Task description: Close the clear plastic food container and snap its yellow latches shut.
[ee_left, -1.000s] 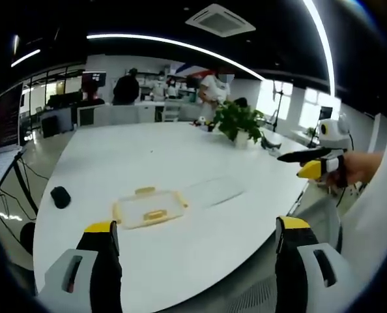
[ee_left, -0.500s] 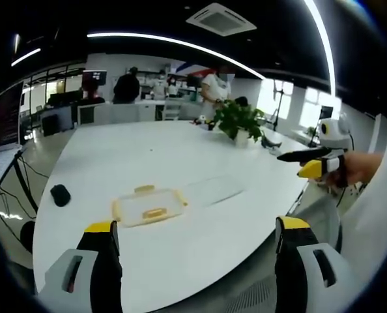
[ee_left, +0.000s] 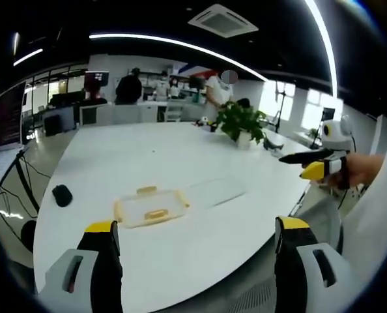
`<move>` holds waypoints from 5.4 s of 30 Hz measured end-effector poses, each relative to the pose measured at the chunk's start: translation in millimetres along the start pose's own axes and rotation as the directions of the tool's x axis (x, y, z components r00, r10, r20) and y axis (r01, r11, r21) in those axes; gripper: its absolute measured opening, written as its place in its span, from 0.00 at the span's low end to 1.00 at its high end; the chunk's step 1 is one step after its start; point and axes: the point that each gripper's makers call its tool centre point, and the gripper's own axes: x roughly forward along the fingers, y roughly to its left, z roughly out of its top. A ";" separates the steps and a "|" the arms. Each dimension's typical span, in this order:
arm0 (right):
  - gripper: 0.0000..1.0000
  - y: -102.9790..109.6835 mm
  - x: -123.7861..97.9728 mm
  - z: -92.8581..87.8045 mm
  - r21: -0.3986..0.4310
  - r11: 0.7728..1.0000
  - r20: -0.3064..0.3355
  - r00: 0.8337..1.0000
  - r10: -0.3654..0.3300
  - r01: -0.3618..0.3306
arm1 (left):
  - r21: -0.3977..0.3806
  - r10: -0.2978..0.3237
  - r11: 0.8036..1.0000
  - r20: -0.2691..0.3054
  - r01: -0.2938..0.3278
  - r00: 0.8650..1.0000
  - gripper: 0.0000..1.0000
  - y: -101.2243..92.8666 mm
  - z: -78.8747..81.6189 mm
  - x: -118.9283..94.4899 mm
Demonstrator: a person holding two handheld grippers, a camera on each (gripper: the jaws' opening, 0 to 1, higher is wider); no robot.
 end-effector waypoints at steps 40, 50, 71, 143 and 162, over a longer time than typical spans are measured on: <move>0.78 4.0 39.1 25.1 -0.253 0.956 -0.070 0.989 0.132 -0.145 | 0.167 -0.108 0.979 -0.081 0.120 0.991 0.82 34.0 16.5 17.2; 0.75 8.3 61.8 28.5 -0.335 0.919 -0.134 0.976 0.170 -0.206 | 0.243 -0.126 0.958 -0.130 0.155 0.983 0.79 58.1 19.7 28.3; 0.67 2.1 115.1 33.3 -0.423 0.869 -0.231 0.958 0.169 -0.255 | 0.396 -0.169 0.882 -0.240 0.255 0.956 0.77 93.2 22.5 68.6; 0.42 -35.7 248.0 -64.7 -0.499 0.617 -0.693 0.708 0.138 -0.609 | 0.549 -0.166 0.460 -0.719 0.698 0.675 0.51 191.1 -71.9 170.3; 0.43 -46.3 262.8 -83.2 -0.465 0.586 -0.763 0.636 0.115 -0.664 | 0.473 -0.226 0.472 -0.751 0.744 0.621 0.43 189.1 -84.4 174.9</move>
